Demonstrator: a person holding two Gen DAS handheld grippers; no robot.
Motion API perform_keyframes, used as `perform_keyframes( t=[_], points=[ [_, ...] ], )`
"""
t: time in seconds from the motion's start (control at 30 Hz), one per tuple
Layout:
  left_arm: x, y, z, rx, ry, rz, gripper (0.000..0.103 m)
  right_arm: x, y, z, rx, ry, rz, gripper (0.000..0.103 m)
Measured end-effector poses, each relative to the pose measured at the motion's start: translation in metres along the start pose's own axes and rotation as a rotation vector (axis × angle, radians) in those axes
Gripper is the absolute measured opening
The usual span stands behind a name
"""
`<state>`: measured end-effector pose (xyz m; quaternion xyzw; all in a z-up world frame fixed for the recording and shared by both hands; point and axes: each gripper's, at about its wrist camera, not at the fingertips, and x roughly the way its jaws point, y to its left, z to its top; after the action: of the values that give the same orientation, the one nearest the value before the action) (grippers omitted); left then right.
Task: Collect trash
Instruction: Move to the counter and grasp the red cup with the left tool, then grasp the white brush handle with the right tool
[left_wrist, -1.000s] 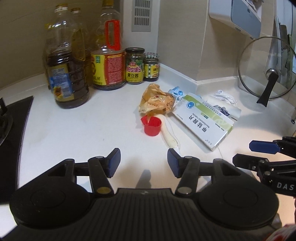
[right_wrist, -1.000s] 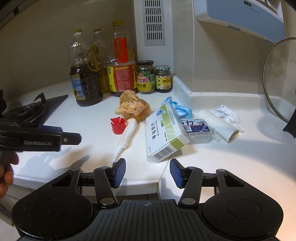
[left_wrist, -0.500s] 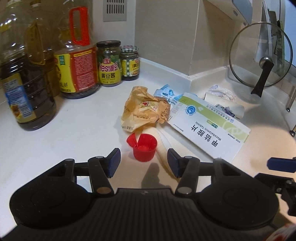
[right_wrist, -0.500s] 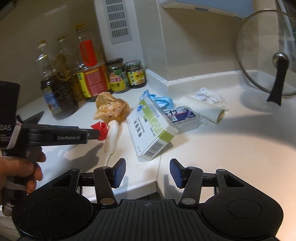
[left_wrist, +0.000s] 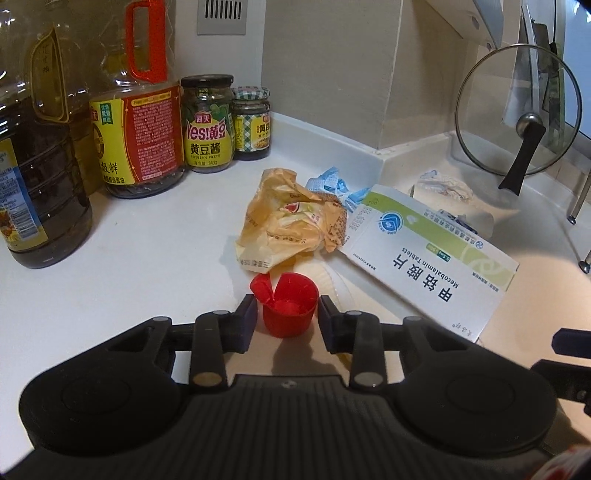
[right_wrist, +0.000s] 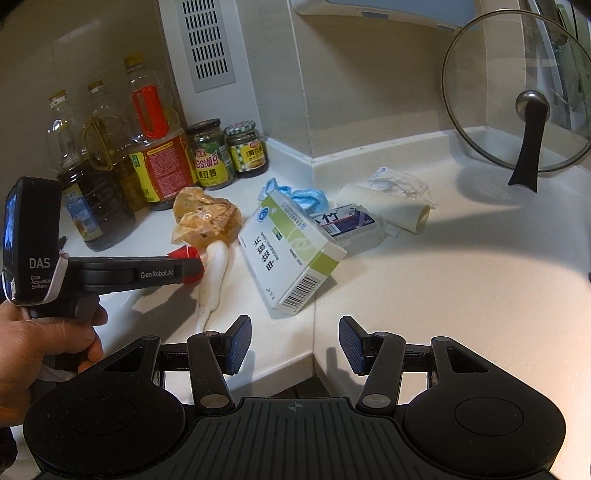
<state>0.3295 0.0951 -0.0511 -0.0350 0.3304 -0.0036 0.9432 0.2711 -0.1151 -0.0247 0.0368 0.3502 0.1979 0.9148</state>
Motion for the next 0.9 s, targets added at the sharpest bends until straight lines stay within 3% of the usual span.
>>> perform_keyframes(
  t=[0.17, 0.4, 0.73, 0.9],
  points=[
    [-0.023, 0.014, -0.003, 0.002, 0.005, 0.001, 0.032, 0.011, 0.017, 0.005, -0.025, -0.001, 0.05, 0.053],
    [-0.059, 0.046, -0.015, -0.034, 0.012, 0.061, 0.032, 0.048, 0.055, 0.013, -0.092, 0.017, 0.121, 0.053],
    [-0.085, 0.064, -0.025, -0.065, 0.015, 0.07, 0.032, 0.103, 0.082, 0.019, -0.153, 0.066, 0.048, 0.052],
    [-0.089, 0.068, -0.027, -0.074, 0.014, 0.058, 0.032, 0.111, 0.081, 0.018, -0.137, 0.068, 0.029, 0.04]
  ],
)
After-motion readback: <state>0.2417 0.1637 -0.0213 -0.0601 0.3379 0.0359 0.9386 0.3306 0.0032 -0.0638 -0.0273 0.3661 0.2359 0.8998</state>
